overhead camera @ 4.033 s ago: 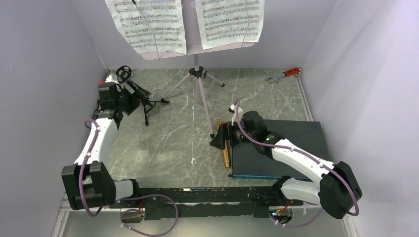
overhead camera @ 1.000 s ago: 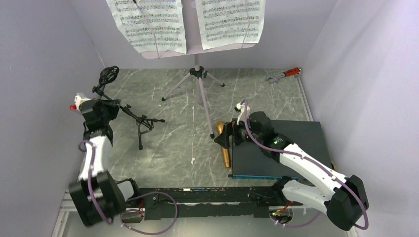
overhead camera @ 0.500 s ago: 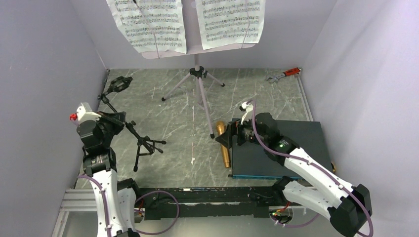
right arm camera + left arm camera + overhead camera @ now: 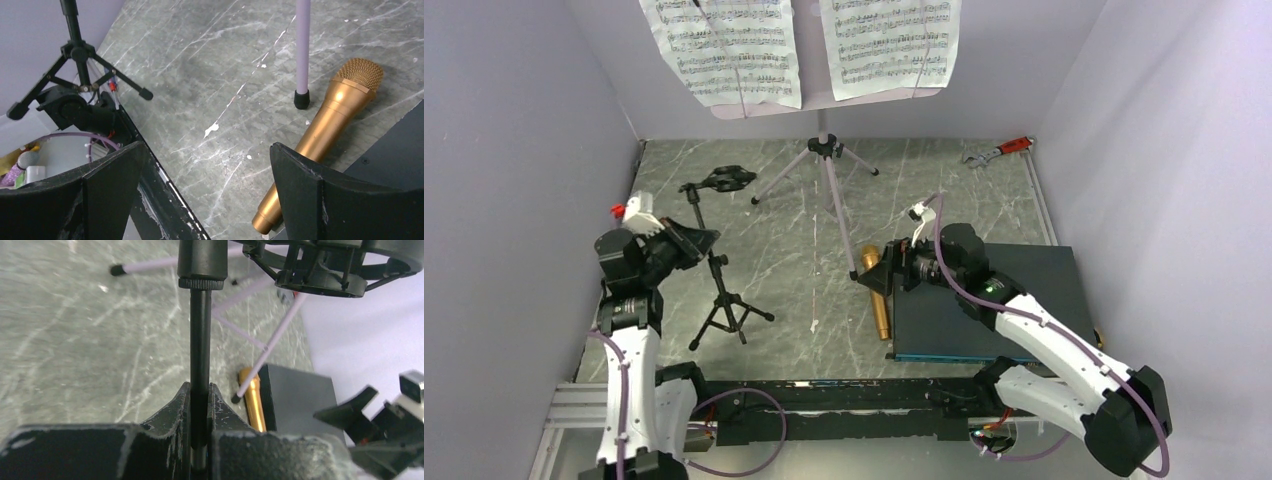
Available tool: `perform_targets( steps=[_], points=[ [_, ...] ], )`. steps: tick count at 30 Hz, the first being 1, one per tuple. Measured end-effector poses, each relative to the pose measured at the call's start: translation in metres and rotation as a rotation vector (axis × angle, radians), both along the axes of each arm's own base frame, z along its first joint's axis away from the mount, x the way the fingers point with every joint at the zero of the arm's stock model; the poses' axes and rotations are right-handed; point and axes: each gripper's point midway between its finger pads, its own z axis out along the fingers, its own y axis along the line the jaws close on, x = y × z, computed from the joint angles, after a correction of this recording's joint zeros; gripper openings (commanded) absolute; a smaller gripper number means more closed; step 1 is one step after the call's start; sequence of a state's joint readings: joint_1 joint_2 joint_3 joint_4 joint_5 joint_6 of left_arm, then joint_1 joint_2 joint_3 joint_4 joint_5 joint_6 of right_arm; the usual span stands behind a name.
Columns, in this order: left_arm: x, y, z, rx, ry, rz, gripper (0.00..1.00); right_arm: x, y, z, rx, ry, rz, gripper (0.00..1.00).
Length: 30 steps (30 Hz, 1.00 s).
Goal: Set up the instrument practice props
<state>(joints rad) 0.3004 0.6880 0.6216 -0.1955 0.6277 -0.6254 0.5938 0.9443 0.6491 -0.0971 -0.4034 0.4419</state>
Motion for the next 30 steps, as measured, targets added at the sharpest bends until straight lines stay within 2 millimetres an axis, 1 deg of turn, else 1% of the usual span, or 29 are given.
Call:
perform_targets(
  steps=[3, 9, 11, 15, 17, 19, 22, 25, 30],
  points=[
    [0.001, -0.026, -0.007, 0.028, 0.024, -0.111, 0.03, 0.005, -0.002, -0.003, 0.024, 0.025, -0.003, 1.00],
    [-0.002, -0.096, -0.007, 0.146, 0.012, -0.357, 0.03, 0.013, -0.010, -0.010, 0.088, 0.080, -0.011, 1.00],
    [-0.003, -0.117, -0.007, 0.191, 0.005, -0.416, 0.03, 0.014, -0.013, -0.012, 0.102, 0.094, -0.015, 1.00],
    [-0.002, -0.154, -0.011, 0.324, -0.022, -0.482, 0.03, 0.015, -0.017, -0.016, 0.122, 0.111, -0.020, 1.00],
    [-0.005, -0.168, -0.014, 0.394, -0.046, -0.499, 0.03, 0.016, -0.019, -0.019, 0.128, 0.117, -0.029, 1.00],
    [-0.006, -0.179, -0.017, 0.468, -0.084, -0.496, 0.03, 0.016, -0.023, -0.022, 0.130, 0.122, -0.040, 1.00],
    [-0.002, -0.189, -0.010, 0.525, -0.164, -0.451, 0.03, 0.017, -0.026, -0.025, 0.129, 0.126, -0.051, 1.00],
    [0.012, -0.186, -0.002, 0.543, -0.249, -0.352, 0.03, 0.018, -0.027, -0.024, 0.130, 0.122, -0.057, 1.00],
    [0.025, -0.175, -0.001, 0.537, -0.349, -0.230, 0.03, 0.018, -0.028, -0.022, 0.132, 0.112, -0.059, 1.00]
  ],
)
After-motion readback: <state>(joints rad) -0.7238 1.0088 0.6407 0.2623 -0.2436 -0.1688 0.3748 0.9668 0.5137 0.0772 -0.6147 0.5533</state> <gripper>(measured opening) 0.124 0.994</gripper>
